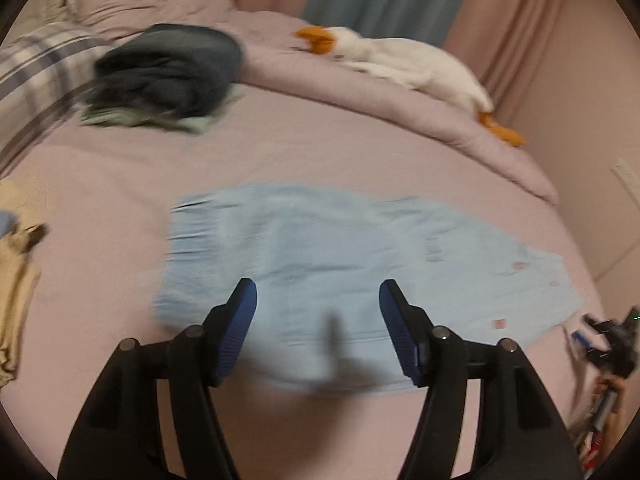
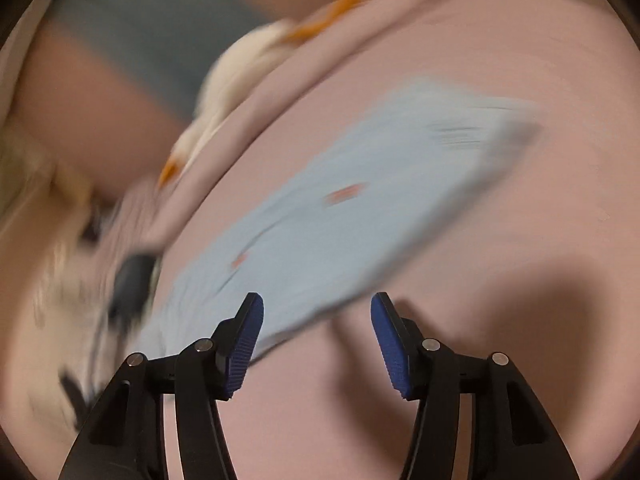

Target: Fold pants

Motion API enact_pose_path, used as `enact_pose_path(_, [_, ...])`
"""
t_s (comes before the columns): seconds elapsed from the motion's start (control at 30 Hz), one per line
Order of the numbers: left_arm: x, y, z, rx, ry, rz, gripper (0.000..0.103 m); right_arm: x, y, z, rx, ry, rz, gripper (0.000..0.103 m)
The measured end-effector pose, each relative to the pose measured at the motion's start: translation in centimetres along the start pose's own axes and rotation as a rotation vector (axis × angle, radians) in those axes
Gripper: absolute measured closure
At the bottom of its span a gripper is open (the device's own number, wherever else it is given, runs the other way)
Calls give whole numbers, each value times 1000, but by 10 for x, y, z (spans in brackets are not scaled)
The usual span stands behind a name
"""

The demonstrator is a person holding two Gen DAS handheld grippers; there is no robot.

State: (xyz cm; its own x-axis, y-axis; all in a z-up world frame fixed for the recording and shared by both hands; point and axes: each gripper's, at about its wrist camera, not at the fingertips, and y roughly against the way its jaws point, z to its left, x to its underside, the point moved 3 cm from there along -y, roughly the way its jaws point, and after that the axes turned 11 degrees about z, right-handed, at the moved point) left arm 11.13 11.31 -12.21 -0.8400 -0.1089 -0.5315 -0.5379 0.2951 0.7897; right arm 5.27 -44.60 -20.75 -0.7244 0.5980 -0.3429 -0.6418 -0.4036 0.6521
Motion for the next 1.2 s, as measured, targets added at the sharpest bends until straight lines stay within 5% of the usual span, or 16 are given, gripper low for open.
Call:
enact_pose_path(0.13, [-7,-28,-64,142,-85,78,39,-14,18,-51,11,-157,-90,47])
enact_pose_path(0.37, [0,-103,-218,409,-256,250,41,-69,-21,-46,38,-112,-97,48])
enact_pose_path(0.43, [0,-126,-254,481,-265,314,41,-82,-21,-44,57,-90,-105,75])
enact_pose_path(0.47, [1,-134,-264,501,-256,340,42,-87,-14,-53,61,-91,-93,97])
enact_pose_path(0.5, [2,-144,-273,512,-247,369,43,-88,-18,-58,36,-117,-85,97])
enact_pose_path(0.6, [9,-175,-275,417,-243,431,48,-88,4,-60,-3,-110,-126,100])
enact_pose_path(0.63, [11,-183,-271,403,-233,444,60,-84,11,-60,-5,-97,-141,100])
enact_pose_path(0.8, [3,-185,-251,457,-158,439,72,-84,-8,-68,44,-111,-87,103])
enact_pose_path(0.9, [1,-177,-245,485,-96,455,56,-88,0,-40,124,-43,-110,100])
enact_pose_path(0.97, [-2,-167,-244,510,-39,434,31,-85,15,-3,135,89,-175,100])
enact_pose_path(1.2, [-17,-138,-237,755,133,411,19,-21,-1,140,184,614,-215,100])
